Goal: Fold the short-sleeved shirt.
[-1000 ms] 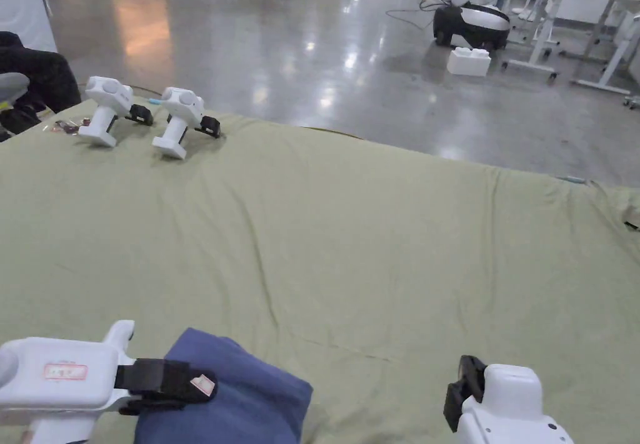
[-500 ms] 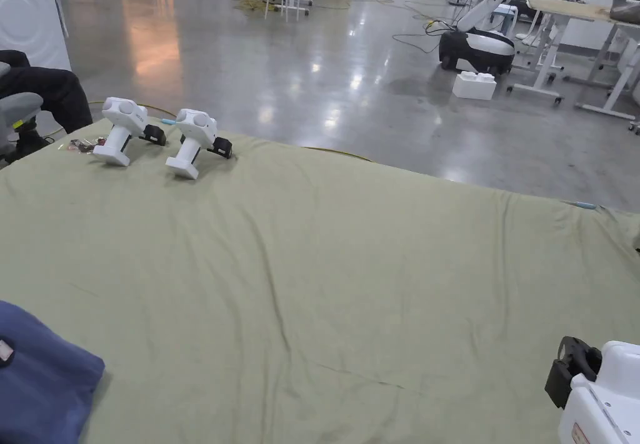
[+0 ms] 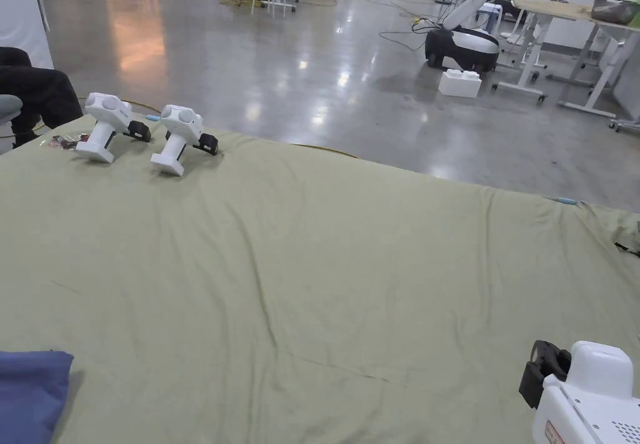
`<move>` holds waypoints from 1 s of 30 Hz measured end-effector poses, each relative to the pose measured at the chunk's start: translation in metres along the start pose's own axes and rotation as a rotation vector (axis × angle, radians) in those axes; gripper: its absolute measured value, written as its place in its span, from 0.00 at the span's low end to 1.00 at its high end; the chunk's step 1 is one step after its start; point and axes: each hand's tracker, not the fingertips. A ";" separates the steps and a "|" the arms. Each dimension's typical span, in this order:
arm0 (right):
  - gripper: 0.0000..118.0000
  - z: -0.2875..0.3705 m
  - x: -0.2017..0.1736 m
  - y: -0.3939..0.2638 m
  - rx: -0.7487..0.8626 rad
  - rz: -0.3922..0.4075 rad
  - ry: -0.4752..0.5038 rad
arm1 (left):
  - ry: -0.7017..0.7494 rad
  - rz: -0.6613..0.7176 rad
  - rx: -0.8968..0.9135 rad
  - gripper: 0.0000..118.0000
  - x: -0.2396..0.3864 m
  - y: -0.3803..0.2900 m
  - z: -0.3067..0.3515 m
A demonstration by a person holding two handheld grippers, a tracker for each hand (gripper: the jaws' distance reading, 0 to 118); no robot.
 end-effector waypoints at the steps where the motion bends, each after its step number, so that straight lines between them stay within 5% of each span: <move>1: 0.04 0.000 0.000 0.000 0.002 0.002 0.004 | 0.020 0.001 0.059 0.59 -0.004 0.002 0.006; 5: 0.04 -0.001 -0.001 0.001 0.001 -0.001 0.020 | 0.092 -0.005 0.170 0.59 0.005 0.004 0.030; 9: 0.04 0.000 0.000 -0.002 0.004 -0.002 0.029 | 0.010 -0.101 0.318 0.59 0.045 -0.010 0.048; 17: 0.04 0.002 0.000 -0.011 0.004 -0.036 0.029 | -0.264 -0.200 0.549 0.59 0.174 -0.071 0.045; 27: 0.04 0.008 -0.010 -0.001 0.064 -0.055 0.016 | -0.280 -0.388 0.801 0.58 0.348 -0.140 0.036; 30: 0.04 0.011 -0.013 0.001 0.081 -0.049 0.016 | -0.264 -0.454 0.839 0.52 0.381 -0.153 0.038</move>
